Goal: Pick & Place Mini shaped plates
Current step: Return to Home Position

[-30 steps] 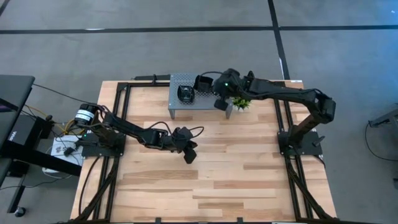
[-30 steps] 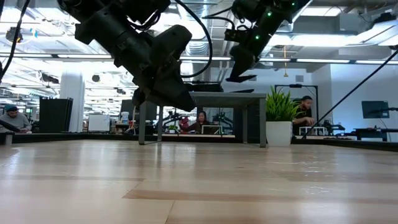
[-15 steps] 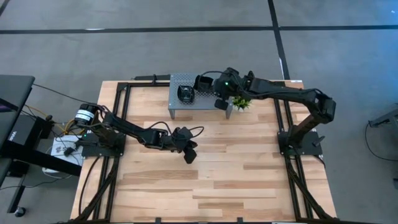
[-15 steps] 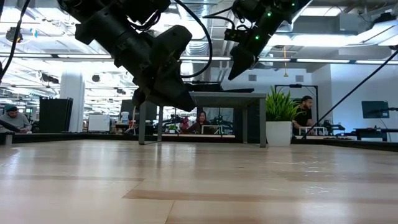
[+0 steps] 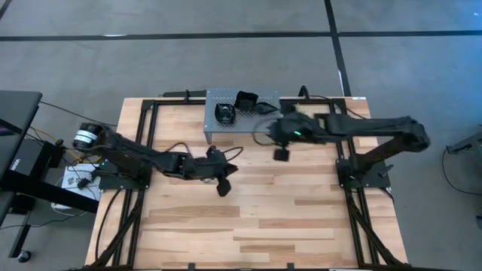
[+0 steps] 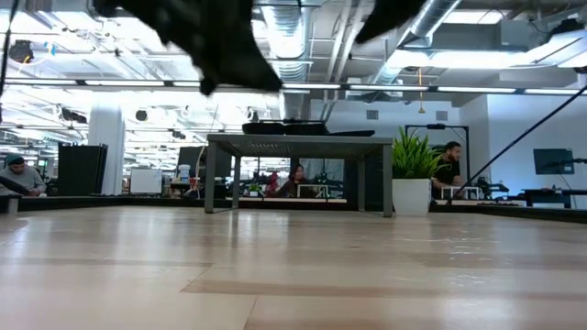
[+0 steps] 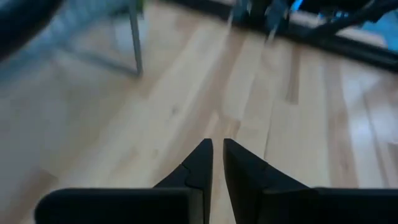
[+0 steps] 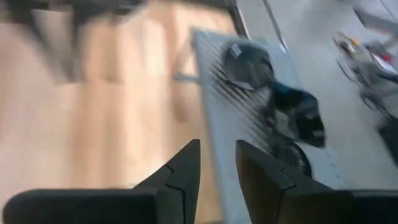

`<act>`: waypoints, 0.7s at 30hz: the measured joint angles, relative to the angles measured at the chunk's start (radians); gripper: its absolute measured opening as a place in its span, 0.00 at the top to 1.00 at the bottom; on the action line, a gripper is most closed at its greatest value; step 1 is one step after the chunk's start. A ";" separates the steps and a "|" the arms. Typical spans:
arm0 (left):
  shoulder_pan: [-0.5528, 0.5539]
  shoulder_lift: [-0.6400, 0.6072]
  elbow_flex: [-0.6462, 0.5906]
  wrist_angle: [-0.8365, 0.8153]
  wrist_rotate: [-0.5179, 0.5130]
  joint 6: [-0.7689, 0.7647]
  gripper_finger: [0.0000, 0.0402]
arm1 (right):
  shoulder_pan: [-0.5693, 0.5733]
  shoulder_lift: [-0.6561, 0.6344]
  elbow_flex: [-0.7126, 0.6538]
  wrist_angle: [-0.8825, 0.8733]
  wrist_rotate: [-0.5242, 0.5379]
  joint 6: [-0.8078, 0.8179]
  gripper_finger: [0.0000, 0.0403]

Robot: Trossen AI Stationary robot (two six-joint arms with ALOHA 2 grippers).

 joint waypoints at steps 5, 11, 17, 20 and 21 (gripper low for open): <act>-0.064 -0.241 0.000 -0.128 -0.143 0.108 0.90 | 0.172 -0.189 0.000 -0.135 -0.002 0.143 0.76; -0.189 -0.588 -0.115 -0.255 -0.323 0.133 0.90 | 0.357 -0.445 -0.177 -0.174 0.135 0.317 0.76; -0.267 -0.961 -0.388 -0.225 -0.324 0.148 0.90 | 0.449 -0.717 -0.538 0.051 0.202 0.441 0.76; -0.271 -1.115 -0.535 -0.143 -0.324 0.157 0.90 | 0.459 -0.826 -0.719 0.229 0.223 0.415 0.76; -0.271 -1.161 -0.580 -0.118 -0.323 0.174 0.90 | 0.458 -0.857 -0.771 0.290 0.222 0.396 0.76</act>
